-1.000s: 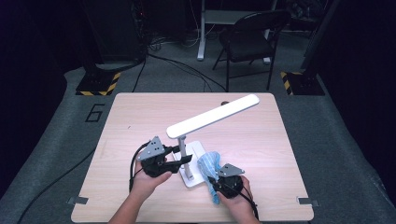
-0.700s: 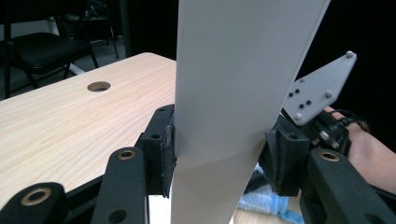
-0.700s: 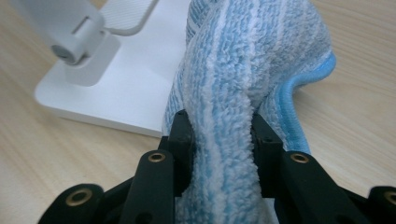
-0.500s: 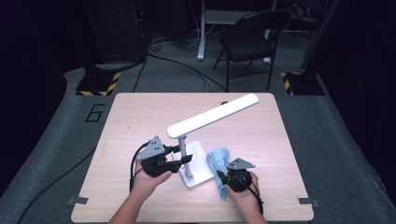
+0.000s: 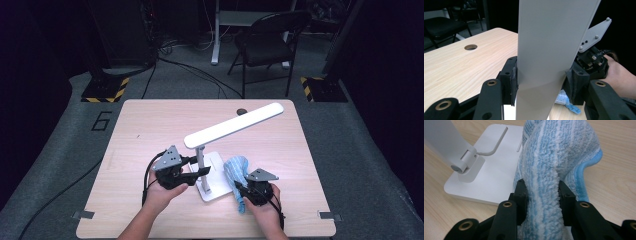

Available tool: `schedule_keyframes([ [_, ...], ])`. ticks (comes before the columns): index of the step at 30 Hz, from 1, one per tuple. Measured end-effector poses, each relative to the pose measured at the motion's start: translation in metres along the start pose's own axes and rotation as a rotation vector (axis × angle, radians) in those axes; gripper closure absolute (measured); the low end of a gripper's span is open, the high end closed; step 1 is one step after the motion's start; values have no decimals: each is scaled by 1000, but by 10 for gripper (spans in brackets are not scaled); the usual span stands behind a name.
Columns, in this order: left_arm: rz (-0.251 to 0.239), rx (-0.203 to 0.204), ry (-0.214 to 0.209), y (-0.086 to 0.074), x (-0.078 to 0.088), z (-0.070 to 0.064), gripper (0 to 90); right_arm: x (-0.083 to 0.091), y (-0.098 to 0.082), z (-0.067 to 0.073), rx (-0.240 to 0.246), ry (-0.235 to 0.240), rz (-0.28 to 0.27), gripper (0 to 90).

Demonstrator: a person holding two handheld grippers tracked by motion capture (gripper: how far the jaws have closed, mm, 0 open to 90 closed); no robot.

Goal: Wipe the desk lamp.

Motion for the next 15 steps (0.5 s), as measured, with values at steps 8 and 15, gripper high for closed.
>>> schedule_keyframes([
  [8, -19, 20, -16, -1, -4, -1, 509, 2, 5, 4, -15, 27, -5, 671],
  [15, -24, 35, -18, 1, -2, -1, 488, -1, 8, 9, -7, 51, -9, 670],
])
Point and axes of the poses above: each handheld gripper's, and its own axes: x roughly backward along the jaws, y roughly out of its top, z roughly to its left, the point moved 5 cm from there along -x, roughly forward along the jaws, and after that the axes turned 15 degrees about -z, right-handed, at the moved point
